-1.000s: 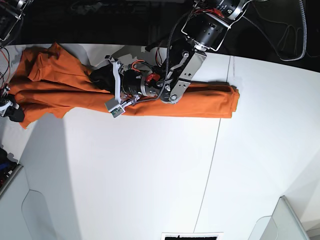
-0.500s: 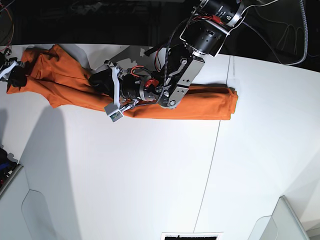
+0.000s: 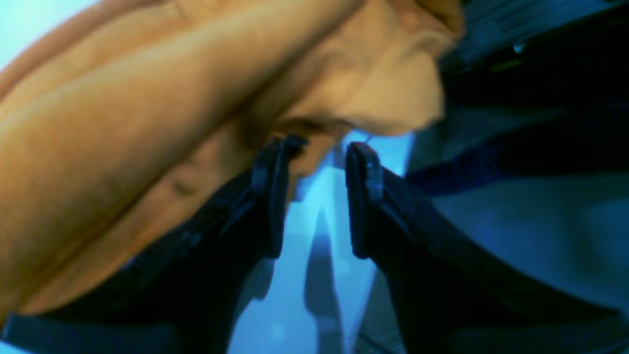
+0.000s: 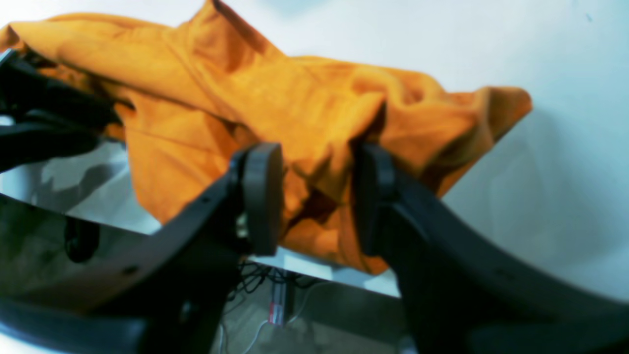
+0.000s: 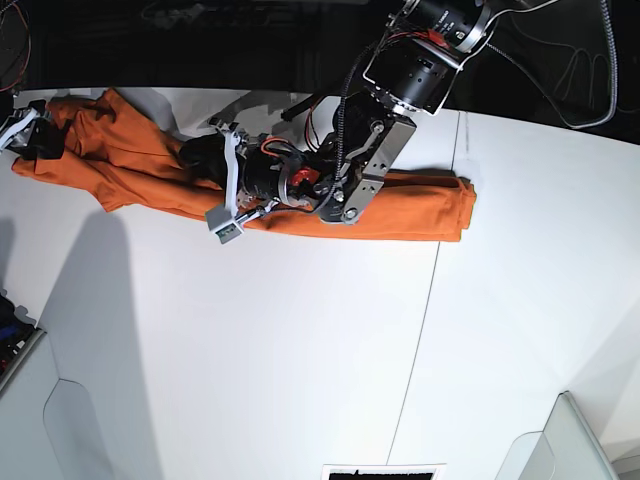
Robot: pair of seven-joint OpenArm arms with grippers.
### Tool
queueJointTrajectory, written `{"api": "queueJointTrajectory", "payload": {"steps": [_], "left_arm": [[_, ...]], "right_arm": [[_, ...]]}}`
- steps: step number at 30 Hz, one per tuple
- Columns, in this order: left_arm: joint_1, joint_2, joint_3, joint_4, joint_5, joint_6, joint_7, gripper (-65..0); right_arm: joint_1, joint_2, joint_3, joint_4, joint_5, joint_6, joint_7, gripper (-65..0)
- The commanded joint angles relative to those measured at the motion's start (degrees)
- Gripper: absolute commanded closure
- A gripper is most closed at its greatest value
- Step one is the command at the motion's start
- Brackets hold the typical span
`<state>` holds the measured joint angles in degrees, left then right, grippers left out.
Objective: Layout the t-shirt on the table in an organized manner, then fold the t-shirt properly
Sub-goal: 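Release the fabric and move the left gripper back to the strip's end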
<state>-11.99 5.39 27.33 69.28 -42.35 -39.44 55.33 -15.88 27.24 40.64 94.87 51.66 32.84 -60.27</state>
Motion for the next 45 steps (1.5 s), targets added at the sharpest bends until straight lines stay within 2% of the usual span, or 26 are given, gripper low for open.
{"api": "queueJointTrajectory", "payload": {"steps": [1, 5, 9, 12, 14, 16, 19, 21, 22, 26, 29, 33, 35, 39, 45], "left_arm": [[-1.18, 0.79, -0.02, 2.25, -3.45, -0.56, 0.74, -22.9], [-1.16, 0.76, -0.02, 6.08, -7.85, -0.56, 5.90, -22.9], [-1.14, 0.74, -0.02, 6.64, -10.43, -0.56, 8.09, -22.9], [-1.16, 0.15, -0.02, 6.84, -11.98, -0.56, 8.39, -22.9], [-1.14, -0.83, -0.02, 7.48, -11.98, -0.56, 8.41, -22.9], [-1.11, -2.56, -0.02, 8.68, -12.31, -0.56, 8.41, -22.9], [-0.94, -5.29, -1.36, 10.88, -12.70, -0.56, 8.39, -22.9], [-0.52, -6.43, -4.44, 12.09, -12.92, -0.56, 8.35, -22.9], [-0.20, -6.80, -6.64, 12.63, -13.27, -0.56, 8.33, -22.9], [1.73, -7.48, -18.69, 13.29, -13.79, -0.56, 8.37, -22.9], [4.07, -7.93, -29.18, 13.29, -14.08, -0.56, 8.37, -23.6], [6.47, -10.88, -41.92, 13.29, -17.16, -0.56, 8.37, -35.0], [7.06, -13.33, -46.45, 13.29, -19.17, -0.56, 8.41, -37.2], [7.43, -17.77, -51.71, 13.29, -21.11, -0.56, 9.27, -37.2], [9.38, -22.34, -55.28, 13.27, -19.52, -0.56, 9.22, -37.2]], "right_arm": [[0.28, 1.16, 0.66, 1.77, 1.33, 0.52, 1.38, -24.2], [0.28, 1.16, 0.66, 6.27, 1.18, 0.42, 1.36, -24.2], [0.28, 1.16, 0.66, 10.84, 0.76, 0.42, 1.64, -24.2], [1.05, 1.11, 0.63, 11.74, 0.35, 0.42, 4.50, -24.2], [2.75, 0.66, 0.57, 11.17, -2.23, 0.09, 5.97, -24.0], [3.98, -0.13, 0.31, 9.81, -4.57, -0.52, 6.93, -20.5], [4.74, -1.03, -1.07, 4.76, -5.44, -0.46, 6.91, -9.8], [4.90, -1.09, -2.99, 0.17, -5.66, -0.46, 7.39, -1.3], [4.90, -1.07, -3.96, -1.95, -6.19, -0.48, 7.82, 0.0], [4.85, -1.09, -6.03, -7.82, -9.03, -0.48, 9.92, 0.0], [4.87, -1.09, -6.03, -9.51, -9.01, -0.48, 10.40, 0.0], [4.92, -1.09, -6.03, -9.57, -9.01, -0.48, 10.82, 0.0], [4.92, -1.09, -6.14, -9.57, -9.05, -0.48, 10.86, 0.0], [4.87, -1.09, -6.19, -9.60, -9.68, -0.48, 10.82, 0.0], [4.90, -1.09, -6.19, -9.60, -9.88, -0.48, 10.82, 0.0]]}}
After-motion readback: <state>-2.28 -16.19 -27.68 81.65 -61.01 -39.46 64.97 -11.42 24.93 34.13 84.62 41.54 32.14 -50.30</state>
